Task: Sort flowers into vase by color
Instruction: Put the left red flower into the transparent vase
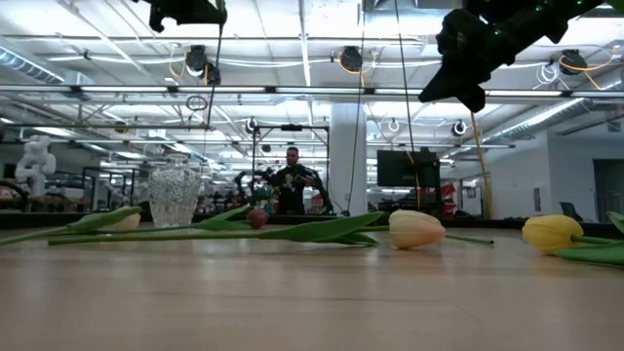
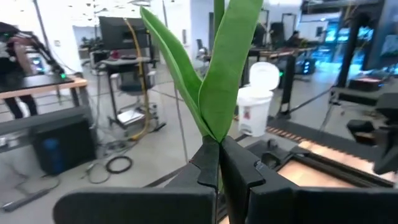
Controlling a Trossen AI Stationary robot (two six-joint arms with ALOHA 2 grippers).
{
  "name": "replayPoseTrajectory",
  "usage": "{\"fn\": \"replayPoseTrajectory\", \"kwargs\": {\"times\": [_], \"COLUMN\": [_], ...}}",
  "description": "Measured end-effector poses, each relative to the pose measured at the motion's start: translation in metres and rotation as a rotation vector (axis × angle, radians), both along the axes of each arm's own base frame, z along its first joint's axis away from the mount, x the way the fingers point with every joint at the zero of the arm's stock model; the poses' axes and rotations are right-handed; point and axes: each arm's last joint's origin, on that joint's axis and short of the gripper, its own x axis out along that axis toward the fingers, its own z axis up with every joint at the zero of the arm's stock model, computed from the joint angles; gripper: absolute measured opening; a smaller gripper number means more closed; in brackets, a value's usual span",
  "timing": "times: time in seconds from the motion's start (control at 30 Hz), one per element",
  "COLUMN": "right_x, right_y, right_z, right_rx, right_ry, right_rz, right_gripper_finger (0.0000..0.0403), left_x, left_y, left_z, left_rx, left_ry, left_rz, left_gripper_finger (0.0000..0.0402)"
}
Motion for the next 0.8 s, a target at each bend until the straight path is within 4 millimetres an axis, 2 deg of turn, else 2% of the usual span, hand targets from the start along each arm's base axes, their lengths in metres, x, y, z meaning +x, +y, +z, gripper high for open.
{"fn": "replayPoseTrajectory", "kwargs": {"times": [0.23,0.37,0.6,0.8], "right_x": [0.0,0.0,0.0,0.0], "right_y": [0.0,0.0,0.0,0.0], "right_z": [0.0,0.0,0.0,0.0], "right_rx": [0.001,0.001,-0.003,-0.001], "right_ry": [0.0,0.0,0.002,0.002], "right_rz": [-0.001,-0.001,-0.003,-0.005], "right_gripper_finger": [0.0,0.0,0.0,0.0], "left_x": [-0.013,-0.023,-0.031,-0.028], "left_y": [-0.008,-0.01,-0.013,-0.011], "left_z": [-0.005,-0.013,-0.011,-0.033], "left_rx": [-0.015,-0.067,-0.082,-0.145], "left_ry": [-0.028,0.039,0.02,0.045], "left_rz": [-0.124,-0.089,-0.078,-0.065], "left_gripper_finger": [0.0008,0.0008,0.0007,0.0007]}}
